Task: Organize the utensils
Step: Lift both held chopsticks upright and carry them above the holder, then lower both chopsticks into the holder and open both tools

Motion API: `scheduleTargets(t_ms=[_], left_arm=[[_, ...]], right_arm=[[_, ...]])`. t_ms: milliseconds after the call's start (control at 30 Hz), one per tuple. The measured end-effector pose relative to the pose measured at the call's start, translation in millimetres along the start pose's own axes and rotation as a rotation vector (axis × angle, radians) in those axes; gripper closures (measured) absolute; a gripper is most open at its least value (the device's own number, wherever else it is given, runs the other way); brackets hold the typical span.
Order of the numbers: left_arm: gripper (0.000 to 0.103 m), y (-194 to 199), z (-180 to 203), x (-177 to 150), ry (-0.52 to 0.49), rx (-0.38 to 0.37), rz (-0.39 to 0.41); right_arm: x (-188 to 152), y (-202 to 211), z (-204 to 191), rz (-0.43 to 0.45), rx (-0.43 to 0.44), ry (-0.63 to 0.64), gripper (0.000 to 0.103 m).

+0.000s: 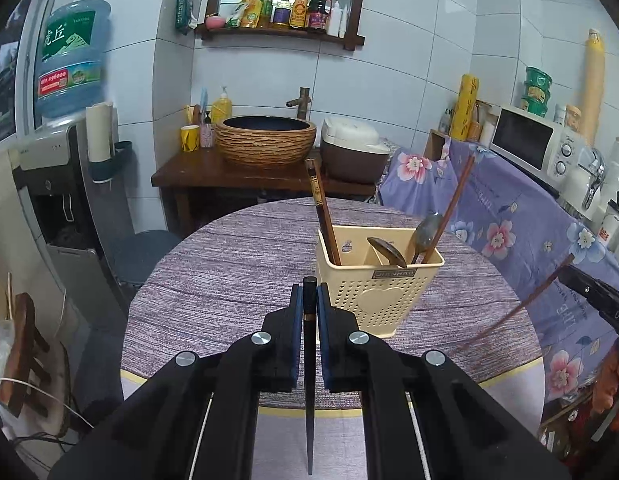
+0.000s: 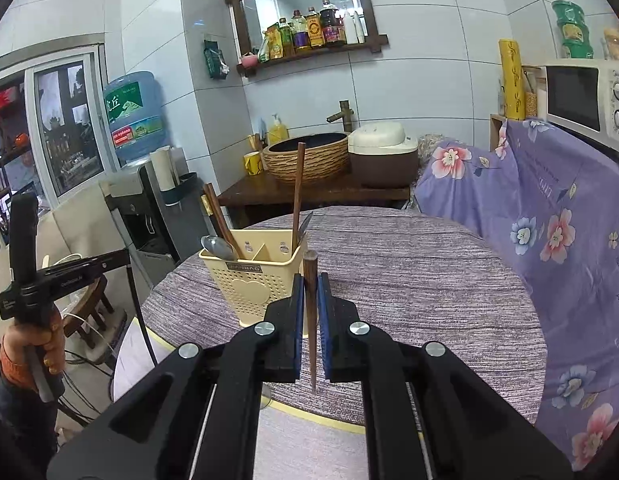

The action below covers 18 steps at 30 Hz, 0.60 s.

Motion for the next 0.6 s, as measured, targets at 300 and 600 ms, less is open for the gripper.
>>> scheduleTargets(t_ms=[300, 600], left_arm=[[0.095, 13.1, -1.8, 8.0, 0.001, -0.001, 0.04], [0.095, 12.4, -2.9, 15.5, -0.001, 0.0, 0.053]], right_arm=[[2.2, 0.6, -2.3, 0.004, 0.002, 0.013, 0.095], [6.1, 1.3, -6.8, 0.0, -0.001, 0.047, 0.096]])
Point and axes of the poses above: each gripper's, at about its wrist camera, not at the fingertips, and y roughly against the way its jaws point, z to its right, x to its top, the point moved 2 cm from there along -y, roughly the way its jaws point, and after that the axes turned 6 degrees about -x, right-handed, at the moved point
